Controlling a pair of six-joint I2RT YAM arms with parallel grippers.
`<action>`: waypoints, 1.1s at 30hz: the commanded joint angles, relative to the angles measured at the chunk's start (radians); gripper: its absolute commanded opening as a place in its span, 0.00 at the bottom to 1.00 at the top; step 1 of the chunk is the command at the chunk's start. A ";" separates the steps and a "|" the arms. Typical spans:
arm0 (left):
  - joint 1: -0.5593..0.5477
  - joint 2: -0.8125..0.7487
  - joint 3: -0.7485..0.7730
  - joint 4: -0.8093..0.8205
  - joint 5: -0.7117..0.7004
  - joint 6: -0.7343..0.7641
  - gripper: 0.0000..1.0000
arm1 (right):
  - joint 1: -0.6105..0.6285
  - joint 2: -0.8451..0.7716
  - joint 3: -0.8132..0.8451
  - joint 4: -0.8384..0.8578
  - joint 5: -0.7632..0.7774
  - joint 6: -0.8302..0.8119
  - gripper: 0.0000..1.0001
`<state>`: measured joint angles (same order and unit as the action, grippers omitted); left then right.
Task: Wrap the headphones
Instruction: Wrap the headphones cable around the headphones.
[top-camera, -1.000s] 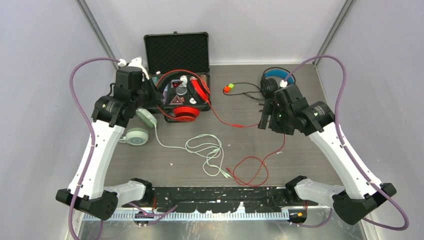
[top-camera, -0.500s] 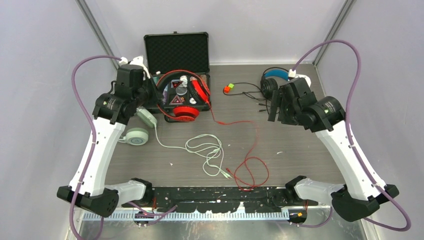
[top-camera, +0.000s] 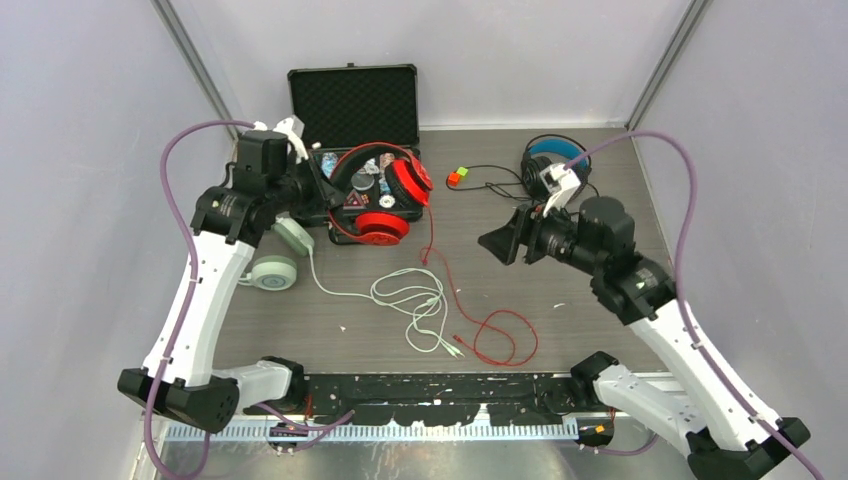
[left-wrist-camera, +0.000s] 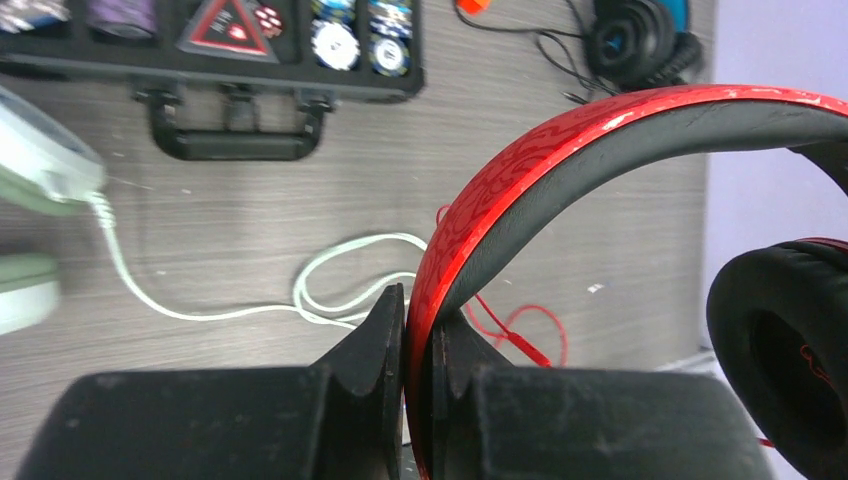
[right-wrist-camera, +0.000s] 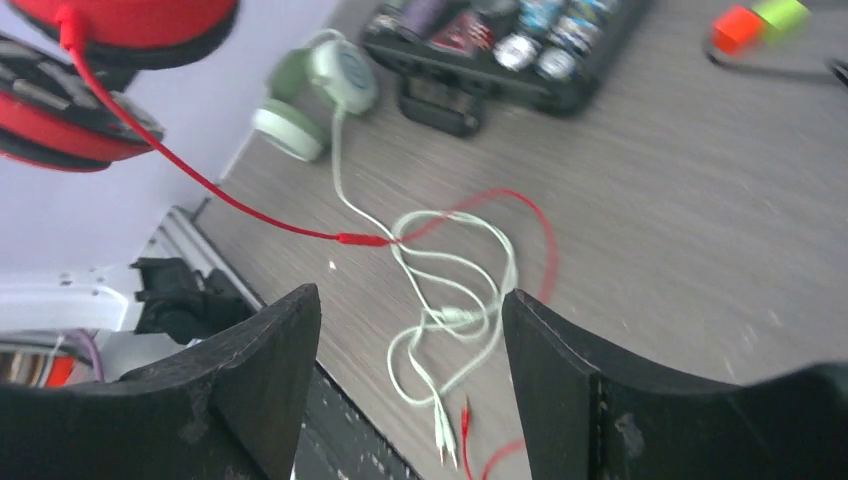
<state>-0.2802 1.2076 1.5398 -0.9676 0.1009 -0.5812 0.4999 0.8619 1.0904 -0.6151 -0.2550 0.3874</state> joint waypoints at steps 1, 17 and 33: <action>0.002 -0.047 -0.010 0.138 0.215 -0.127 0.00 | 0.035 -0.062 -0.267 0.867 -0.223 0.020 0.71; 0.002 -0.067 0.006 0.244 0.437 -0.288 0.00 | 0.387 0.104 -0.387 1.046 -0.131 -0.408 0.78; 0.002 -0.119 0.024 0.364 0.545 -0.460 0.00 | 0.390 0.178 -0.421 1.127 -0.205 -0.467 0.80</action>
<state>-0.2802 1.1320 1.5459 -0.7509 0.5549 -0.9440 0.8864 0.9981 0.6640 0.3988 -0.4381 -0.0517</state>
